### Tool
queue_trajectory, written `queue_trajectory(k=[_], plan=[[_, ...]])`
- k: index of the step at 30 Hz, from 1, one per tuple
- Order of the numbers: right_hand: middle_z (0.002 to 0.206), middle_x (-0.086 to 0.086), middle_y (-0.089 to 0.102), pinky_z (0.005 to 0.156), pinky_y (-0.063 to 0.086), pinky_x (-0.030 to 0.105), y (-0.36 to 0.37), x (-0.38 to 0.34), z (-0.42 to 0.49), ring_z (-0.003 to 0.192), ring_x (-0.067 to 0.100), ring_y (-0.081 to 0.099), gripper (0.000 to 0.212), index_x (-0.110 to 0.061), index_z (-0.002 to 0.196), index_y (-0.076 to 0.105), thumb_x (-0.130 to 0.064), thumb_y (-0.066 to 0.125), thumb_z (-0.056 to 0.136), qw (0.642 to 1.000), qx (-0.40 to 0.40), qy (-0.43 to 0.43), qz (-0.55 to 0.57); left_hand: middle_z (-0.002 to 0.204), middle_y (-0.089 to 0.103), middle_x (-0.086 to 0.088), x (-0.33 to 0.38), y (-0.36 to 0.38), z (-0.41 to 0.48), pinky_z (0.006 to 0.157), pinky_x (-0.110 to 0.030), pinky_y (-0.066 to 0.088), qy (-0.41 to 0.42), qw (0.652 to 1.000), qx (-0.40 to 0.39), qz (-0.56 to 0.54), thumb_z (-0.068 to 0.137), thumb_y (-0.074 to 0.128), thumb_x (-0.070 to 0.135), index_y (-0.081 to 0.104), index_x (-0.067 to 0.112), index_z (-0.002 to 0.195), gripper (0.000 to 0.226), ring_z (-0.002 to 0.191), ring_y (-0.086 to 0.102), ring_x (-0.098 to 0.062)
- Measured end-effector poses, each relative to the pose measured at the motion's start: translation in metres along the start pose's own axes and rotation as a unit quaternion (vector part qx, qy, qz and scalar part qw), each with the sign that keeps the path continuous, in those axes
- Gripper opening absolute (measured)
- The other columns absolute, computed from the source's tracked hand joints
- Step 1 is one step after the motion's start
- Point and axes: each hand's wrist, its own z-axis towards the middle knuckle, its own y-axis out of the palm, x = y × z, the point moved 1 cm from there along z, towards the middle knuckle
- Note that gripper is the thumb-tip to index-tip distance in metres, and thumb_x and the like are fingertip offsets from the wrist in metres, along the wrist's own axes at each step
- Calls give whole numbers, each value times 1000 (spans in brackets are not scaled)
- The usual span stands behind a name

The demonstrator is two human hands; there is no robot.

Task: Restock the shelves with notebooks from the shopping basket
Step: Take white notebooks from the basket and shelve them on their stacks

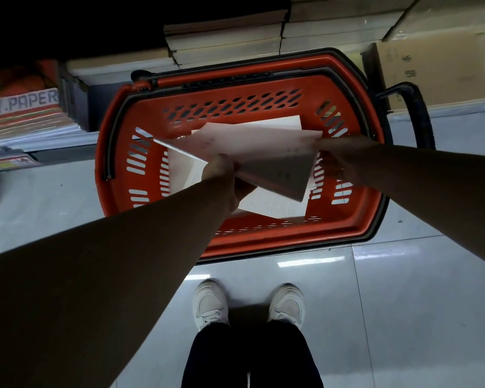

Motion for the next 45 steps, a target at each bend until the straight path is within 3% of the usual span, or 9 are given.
queue_trajectory(k=[5,10,13,17,20,22,29,35,45], plan=[[123,4,62,81,50,38,12,-2,-2,107,25,60,28,-24,120,51,-39,53,97,999,15,36,28,82,69,-9,-6,-15,4,62,-41,61,-12,999,7,29,96,41,6,57,13,93,18,73,69,-25],[98,9,74,60,58,29,24,1,-5,87,22,73,18,-6,110,64,-12,52,97,991,-62,51,111,96,66,-14,-8,-26,1,49,-36,57,-51,998,28,36,94,53,8,52,9,121,28,79,66,-28],[89,8,75,57,57,25,37,-2,-13,79,19,74,25,-5,102,67,6,46,94,979,-60,33,193,108,66,-11,-14,-34,3,62,-37,56,-73,995,53,54,92,64,25,50,9,131,44,85,64,-25],[78,8,74,58,56,25,49,-2,-25,72,20,73,25,1,95,65,11,43,88,963,-50,35,261,84,55,-6,-20,-42,2,88,-38,51,-67,970,138,187,94,60,39,54,8,122,42,85,55,-18],[104,14,71,76,59,32,52,-2,-32,95,25,71,36,1,116,61,6,42,86,954,-53,40,293,102,63,-9,-18,-39,-8,92,-36,50,-102,984,93,117,99,49,40,52,13,116,31,100,61,-23],[108,14,71,78,59,32,51,-1,-42,98,25,70,38,-2,122,58,4,41,89,961,-90,34,260,122,64,-9,-13,-38,-11,90,-37,51,-72,990,80,93,101,47,29,51,13,128,32,110,62,-25],[88,10,64,55,55,22,17,-18,-84,72,15,69,16,-6,103,58,-20,53,96,979,-118,54,155,121,64,-4,19,-40,-37,94,-50,51,76,970,115,201,93,58,19,55,26,127,36,110,60,-30],[99,8,58,48,53,20,16,-43,-136,88,20,60,24,-14,102,62,-29,69,85,991,-81,61,83,119,64,-1,53,-26,-91,58,-17,40,149,953,81,250,94,62,27,59,16,127,35,90,54,-14],[111,11,70,70,59,38,9,-107,-230,95,28,69,34,-14,119,62,-33,65,91,991,2,-58,122,86,67,10,125,-11,-192,63,-21,47,281,902,64,321,85,72,36,68,23,115,33,77,62,-11]])
